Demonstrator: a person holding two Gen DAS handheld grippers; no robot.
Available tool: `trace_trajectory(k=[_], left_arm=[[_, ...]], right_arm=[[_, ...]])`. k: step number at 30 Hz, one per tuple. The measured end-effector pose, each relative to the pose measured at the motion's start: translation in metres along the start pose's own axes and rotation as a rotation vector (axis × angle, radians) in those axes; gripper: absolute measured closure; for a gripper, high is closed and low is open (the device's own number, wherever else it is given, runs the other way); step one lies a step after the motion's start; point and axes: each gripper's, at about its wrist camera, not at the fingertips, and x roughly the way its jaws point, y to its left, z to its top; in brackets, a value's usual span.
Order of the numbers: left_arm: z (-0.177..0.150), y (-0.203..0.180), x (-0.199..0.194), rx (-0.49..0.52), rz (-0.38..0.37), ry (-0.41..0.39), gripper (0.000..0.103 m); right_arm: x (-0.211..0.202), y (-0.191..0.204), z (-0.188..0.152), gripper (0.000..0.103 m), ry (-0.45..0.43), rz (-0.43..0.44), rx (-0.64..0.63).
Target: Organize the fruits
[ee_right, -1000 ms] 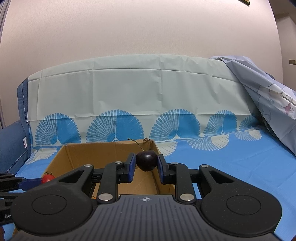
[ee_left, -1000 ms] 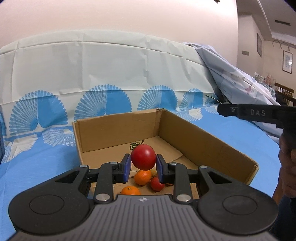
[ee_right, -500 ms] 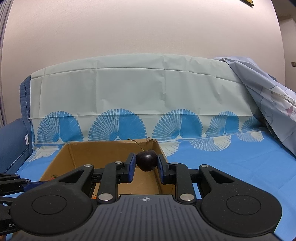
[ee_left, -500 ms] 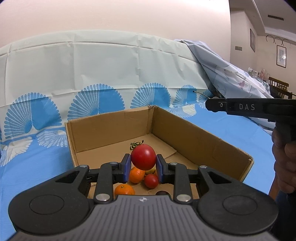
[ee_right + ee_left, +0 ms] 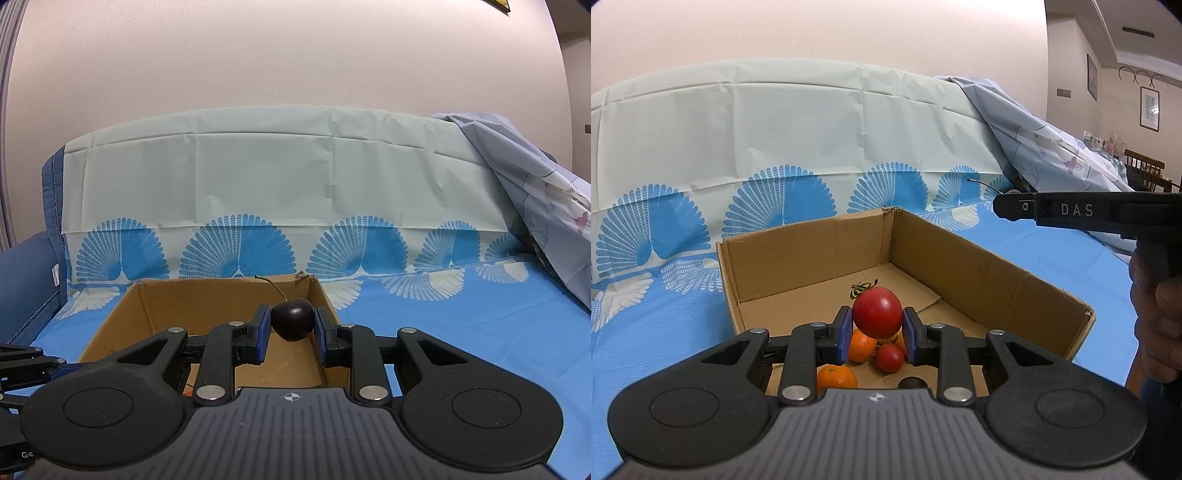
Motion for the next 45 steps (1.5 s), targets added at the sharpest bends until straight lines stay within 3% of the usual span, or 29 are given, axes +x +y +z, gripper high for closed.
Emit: trace_trajectory(k=[6, 8, 12, 17, 19, 20, 23, 29, 33, 35, 38, 45], left_arm=[[-0.001, 0.000, 0.002, -0.009, -0.014, 0.018, 0.068], [-0.002, 0.001, 0.003, -0.014, -0.022, 0.034, 0.064], [-0.004, 0.002, -0.002, -0.012, -0.003, 0.027, 0.061], [-0.006, 0.005, -0.018, -0.020, 0.030, 0.016, 0.043], [-0.007, 0.004, -0.029, -0.017, 0.037, 0.009, 0.034], [-0.008, 0.003, -0.034, -0.015, 0.039, 0.004, 0.029], [-0.009, -0.004, -0.053, -0.007, 0.038, -0.023, 0.018], [-0.017, -0.018, -0.084, -0.111, 0.048, -0.023, 0.017], [-0.018, -0.036, -0.100, -0.137, 0.118, -0.021, 0.016], [-0.019, -0.038, -0.103, -0.202, 0.143, 0.011, 0.001], [-0.022, -0.041, -0.102, -0.278, 0.169, 0.084, 0.000], [-0.025, -0.048, -0.084, -0.235, 0.205, 0.164, 0.000]], right_arm=[[0.005, -0.003, 0.000, 0.075, 0.029, 0.007, 0.015], [0.008, -0.002, 0.000, 0.066, 0.044, 0.005, 0.017], [0.007, 0.001, -0.001, 0.039, 0.046, 0.005, 0.028], [0.000, 0.009, -0.002, 0.020, 0.046, 0.003, 0.015], [-0.006, 0.010, -0.003, 0.004, 0.045, -0.004, 0.017], [-0.009, 0.010, -0.003, 0.002, 0.046, -0.006, 0.021], [-0.021, 0.008, -0.003, 0.001, 0.053, -0.019, 0.032], [-0.052, -0.002, -0.013, 0.001, 0.099, -0.090, 0.025], [-0.080, -0.011, -0.022, 0.001, 0.109, -0.112, 0.016], [-0.093, -0.015, -0.027, 0.001, 0.109, -0.119, 0.013], [-0.101, -0.018, -0.032, 0.001, 0.119, -0.129, 0.013], [-0.089, -0.024, -0.037, 0.001, 0.169, -0.132, 0.034]])
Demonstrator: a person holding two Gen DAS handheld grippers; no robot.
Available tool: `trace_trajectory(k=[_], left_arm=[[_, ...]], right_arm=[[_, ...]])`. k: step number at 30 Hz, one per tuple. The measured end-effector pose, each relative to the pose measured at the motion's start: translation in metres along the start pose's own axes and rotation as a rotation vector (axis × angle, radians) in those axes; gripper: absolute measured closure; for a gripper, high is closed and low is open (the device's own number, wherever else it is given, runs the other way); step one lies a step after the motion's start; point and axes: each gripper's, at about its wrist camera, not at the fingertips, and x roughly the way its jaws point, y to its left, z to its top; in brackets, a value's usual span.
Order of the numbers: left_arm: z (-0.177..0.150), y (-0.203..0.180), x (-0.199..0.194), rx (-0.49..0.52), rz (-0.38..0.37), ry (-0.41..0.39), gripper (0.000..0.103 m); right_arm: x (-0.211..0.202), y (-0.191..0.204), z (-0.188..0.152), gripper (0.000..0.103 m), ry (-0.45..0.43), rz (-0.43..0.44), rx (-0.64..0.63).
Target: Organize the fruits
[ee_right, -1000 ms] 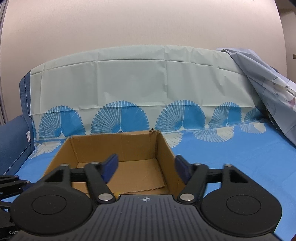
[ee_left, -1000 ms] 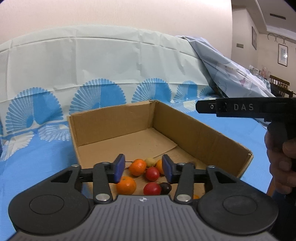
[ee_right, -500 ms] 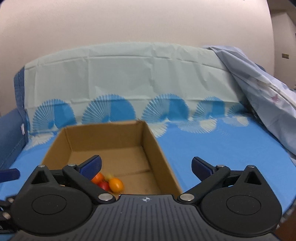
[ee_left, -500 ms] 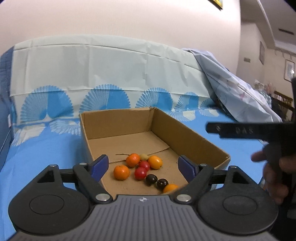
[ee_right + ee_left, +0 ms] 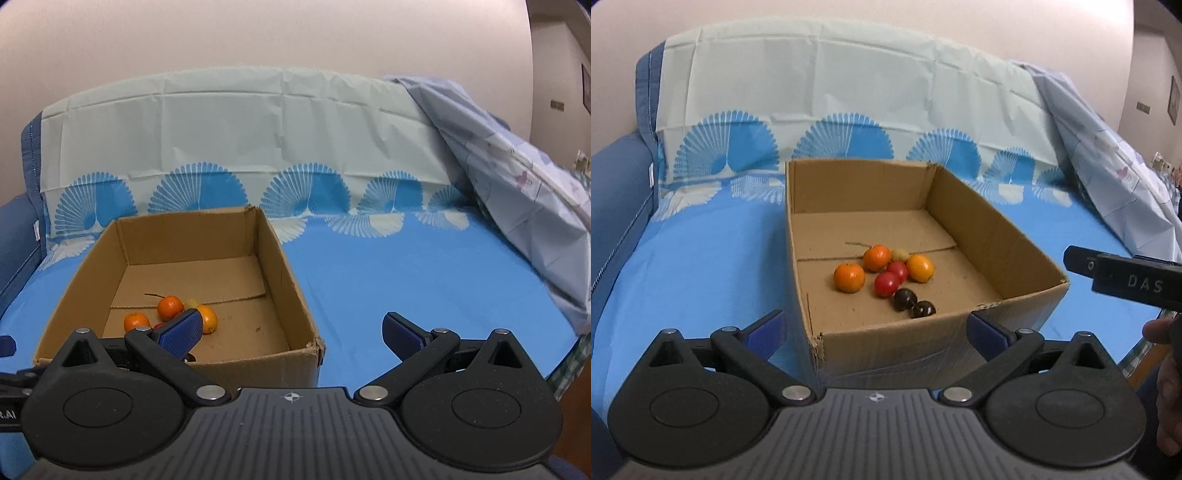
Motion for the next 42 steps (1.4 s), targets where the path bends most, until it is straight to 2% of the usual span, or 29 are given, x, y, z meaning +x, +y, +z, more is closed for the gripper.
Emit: trace_trajectory(k=[5, 18, 42], left_arm=[[-0.001, 0.004, 0.017, -0.020, 0.028, 0.060, 0.000], [0.000, -0.001, 0.018, -0.005, 0.039, 0.040, 0.000], [-0.003, -0.007, 0.024, 0.017, 0.028, 0.056, 0.000]], right_arm=[[0.010, 0.004, 0.001, 0.001, 0.026, 0.020, 0.034], [0.013, 0.030, -0.003, 0.001, 0.032, 0.059, -0.056], [0.020, 0.034, -0.004, 0.001, 0.051, 0.071, -0.075]])
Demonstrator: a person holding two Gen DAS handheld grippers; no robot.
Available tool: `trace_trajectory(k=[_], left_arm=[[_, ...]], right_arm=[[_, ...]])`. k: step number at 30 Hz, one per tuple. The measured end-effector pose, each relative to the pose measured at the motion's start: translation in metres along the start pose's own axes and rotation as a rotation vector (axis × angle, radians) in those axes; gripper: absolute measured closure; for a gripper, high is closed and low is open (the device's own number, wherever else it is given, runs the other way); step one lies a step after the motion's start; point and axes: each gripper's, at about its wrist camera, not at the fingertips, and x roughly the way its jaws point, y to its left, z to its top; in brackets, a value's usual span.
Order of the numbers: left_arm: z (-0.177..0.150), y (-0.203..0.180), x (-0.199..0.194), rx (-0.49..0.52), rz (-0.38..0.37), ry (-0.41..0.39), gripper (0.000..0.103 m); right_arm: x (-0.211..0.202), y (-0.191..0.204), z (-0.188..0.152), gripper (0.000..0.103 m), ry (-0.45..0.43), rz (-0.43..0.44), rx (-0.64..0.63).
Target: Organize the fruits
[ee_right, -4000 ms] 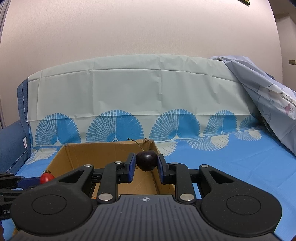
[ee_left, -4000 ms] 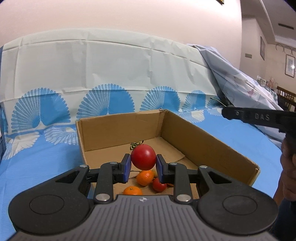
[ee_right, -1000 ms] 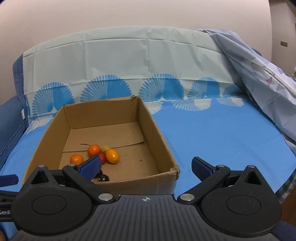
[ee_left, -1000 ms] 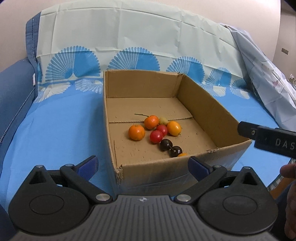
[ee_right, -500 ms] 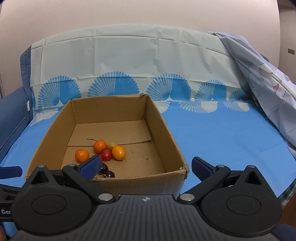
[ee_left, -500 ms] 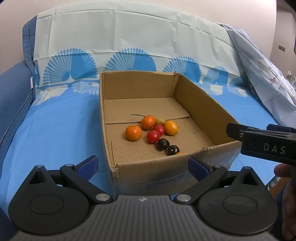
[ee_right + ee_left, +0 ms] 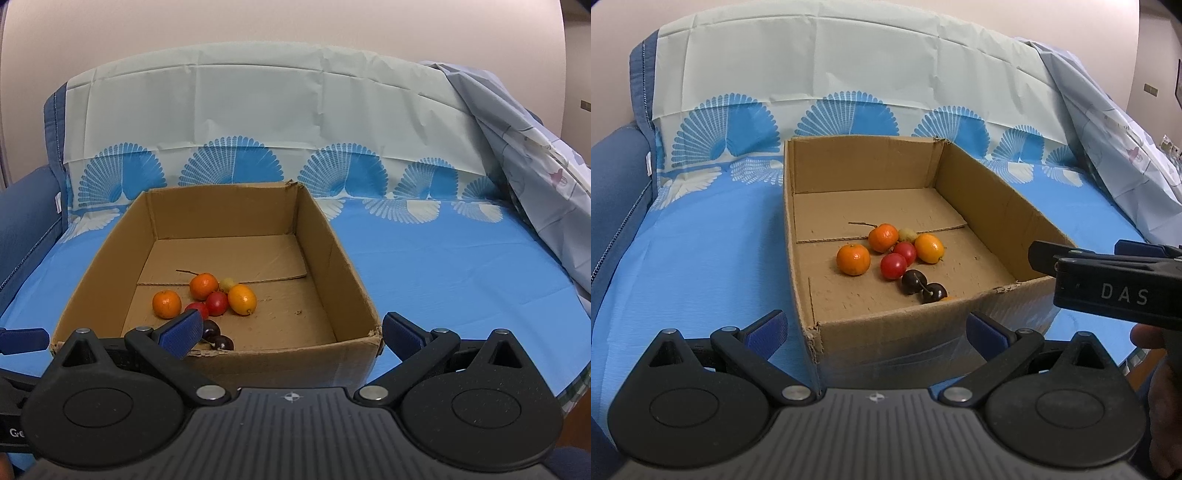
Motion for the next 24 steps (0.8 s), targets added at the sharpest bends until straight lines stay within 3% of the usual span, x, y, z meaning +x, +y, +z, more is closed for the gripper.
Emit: trace_trajectory(k=[24], left_arm=[[0.0012, -0.0028, 0.0054, -0.003, -0.009, 0.010, 0.000]], right_arm=[[0.0023, 0.0058, -0.0002, 0.001, -0.007, 0.008, -0.034]])
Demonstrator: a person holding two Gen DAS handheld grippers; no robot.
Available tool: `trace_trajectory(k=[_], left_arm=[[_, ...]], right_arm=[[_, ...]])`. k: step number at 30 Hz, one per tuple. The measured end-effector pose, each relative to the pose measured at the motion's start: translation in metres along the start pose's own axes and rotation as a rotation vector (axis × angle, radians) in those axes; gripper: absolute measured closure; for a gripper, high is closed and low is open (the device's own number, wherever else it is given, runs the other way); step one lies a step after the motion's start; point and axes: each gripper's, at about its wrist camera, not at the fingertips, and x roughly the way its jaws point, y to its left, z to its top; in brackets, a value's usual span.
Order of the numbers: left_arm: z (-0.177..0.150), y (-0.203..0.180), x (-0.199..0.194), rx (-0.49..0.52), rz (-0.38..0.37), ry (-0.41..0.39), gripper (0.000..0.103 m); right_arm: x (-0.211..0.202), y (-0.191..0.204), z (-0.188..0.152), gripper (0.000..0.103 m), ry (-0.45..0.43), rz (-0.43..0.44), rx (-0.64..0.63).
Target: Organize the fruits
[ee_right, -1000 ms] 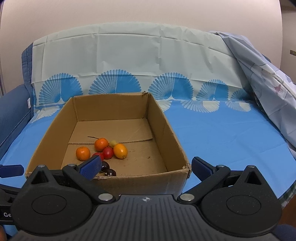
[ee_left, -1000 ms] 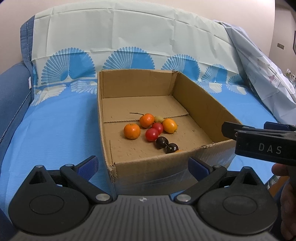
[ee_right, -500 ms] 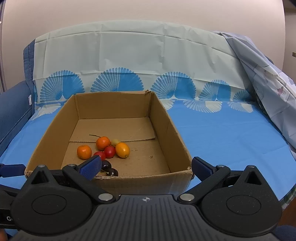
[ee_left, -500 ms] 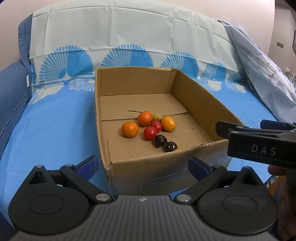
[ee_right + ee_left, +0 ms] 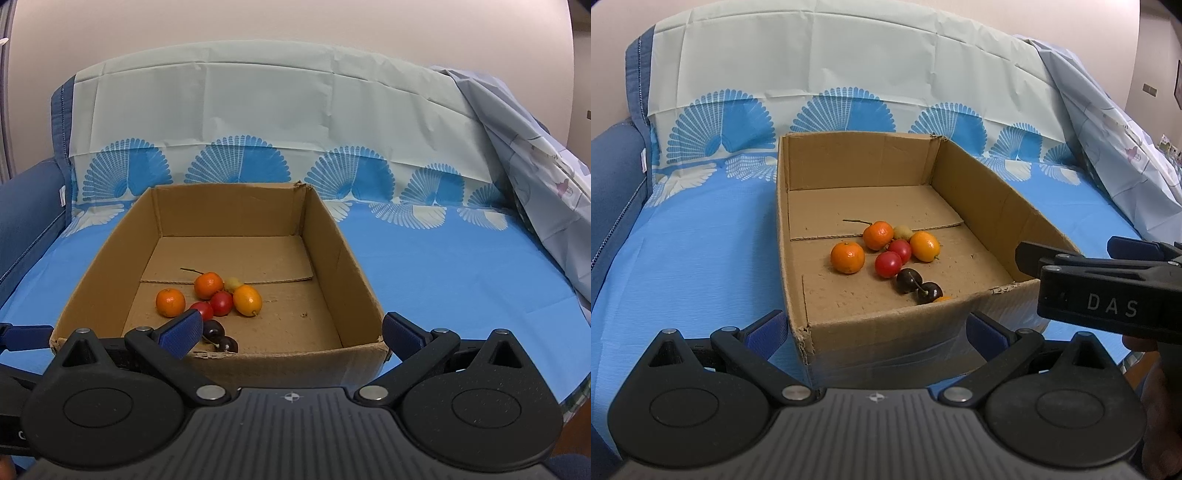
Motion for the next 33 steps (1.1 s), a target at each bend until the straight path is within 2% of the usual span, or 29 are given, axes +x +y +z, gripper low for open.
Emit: trace_trajectory(k=[18, 33], left_arm=[[0.001, 0.002, 0.000, -0.013, -0.006, 0.003, 0.000], [0.011, 0.006, 0.005, -0.056, -0.011, -0.009, 0.000]], right_arm=[[0.000, 0.008, 0.001, 0.001, -0.010, 0.006, -0.033], [0.007, 0.010, 0.011, 0.001, -0.050, 0.020, -0.011]])
